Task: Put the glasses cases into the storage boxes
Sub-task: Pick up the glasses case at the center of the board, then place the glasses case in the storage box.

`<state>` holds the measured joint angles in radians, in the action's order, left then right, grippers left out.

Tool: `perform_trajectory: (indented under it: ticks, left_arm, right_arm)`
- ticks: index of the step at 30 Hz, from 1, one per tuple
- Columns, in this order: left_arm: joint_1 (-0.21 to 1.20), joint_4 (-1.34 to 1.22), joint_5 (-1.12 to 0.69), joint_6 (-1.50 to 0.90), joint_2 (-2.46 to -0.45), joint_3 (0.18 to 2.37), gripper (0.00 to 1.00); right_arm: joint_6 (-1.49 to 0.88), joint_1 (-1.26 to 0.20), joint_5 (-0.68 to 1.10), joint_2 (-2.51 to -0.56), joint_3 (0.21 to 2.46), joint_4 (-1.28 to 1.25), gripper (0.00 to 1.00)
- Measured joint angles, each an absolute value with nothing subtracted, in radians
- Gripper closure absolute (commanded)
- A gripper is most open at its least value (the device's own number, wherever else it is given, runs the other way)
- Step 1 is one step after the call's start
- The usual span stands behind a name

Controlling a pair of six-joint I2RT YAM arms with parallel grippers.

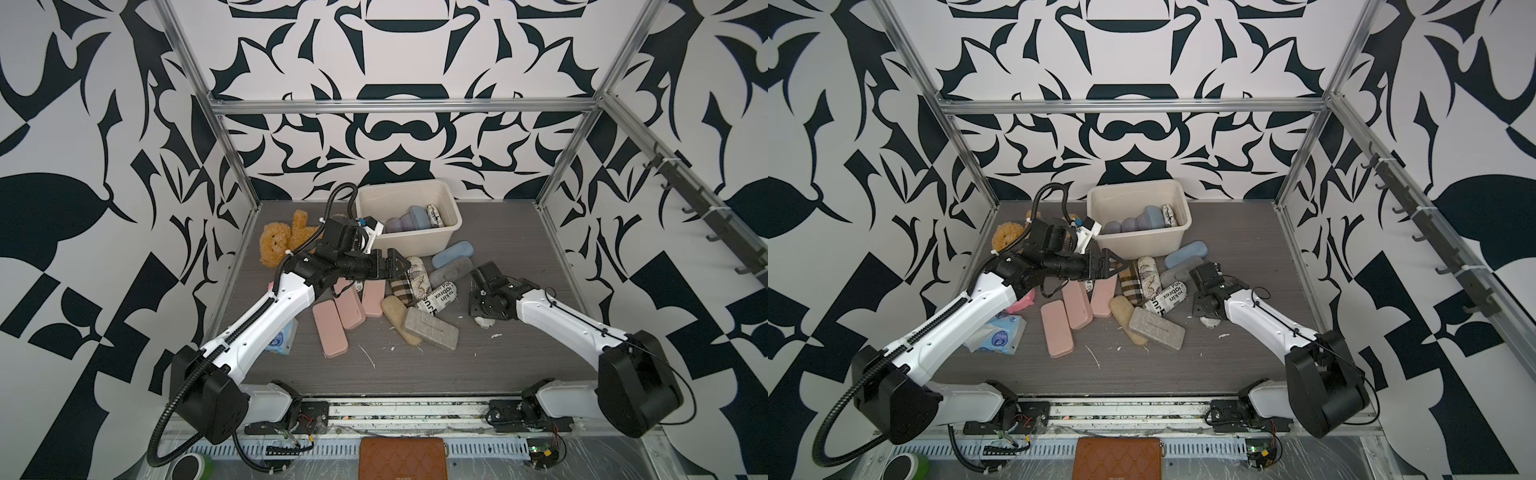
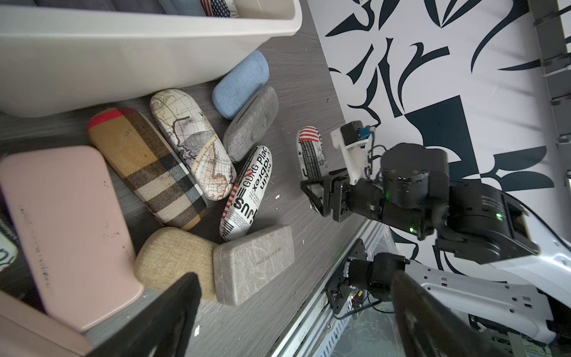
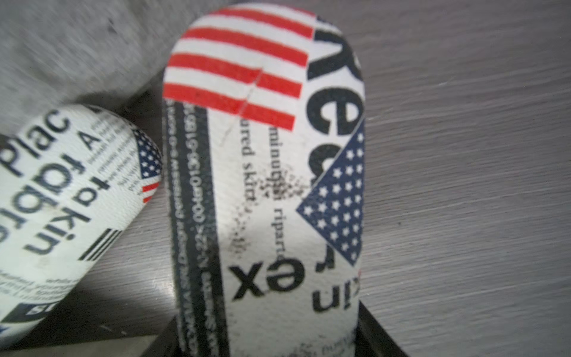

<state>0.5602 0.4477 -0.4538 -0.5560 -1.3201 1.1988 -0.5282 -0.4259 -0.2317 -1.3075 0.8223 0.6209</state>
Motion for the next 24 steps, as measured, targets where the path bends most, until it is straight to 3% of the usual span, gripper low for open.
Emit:
perform_trajectory:
  ticks: [8,18,24]
  left_arm:
    - [0.56,0.458,-0.271,-0.556,-1.238,1.198,0.01]
    - [0.486,0.429,0.116,-0.646,-1.063,1.059,0.01]
    - [0.452,0.391,0.203,-0.712,-1.021,0.981,0.01]
  right_arm:
    - [-0.461,-0.427,-0.262,-1.32,1.139,0.692,0.42]
    - [-0.391,-0.461,-0.171,-1.658,1.556,0.652,0.42]
    - [-0.349,-0.465,-0.142,-1.815,1.784,0.652,0.41]
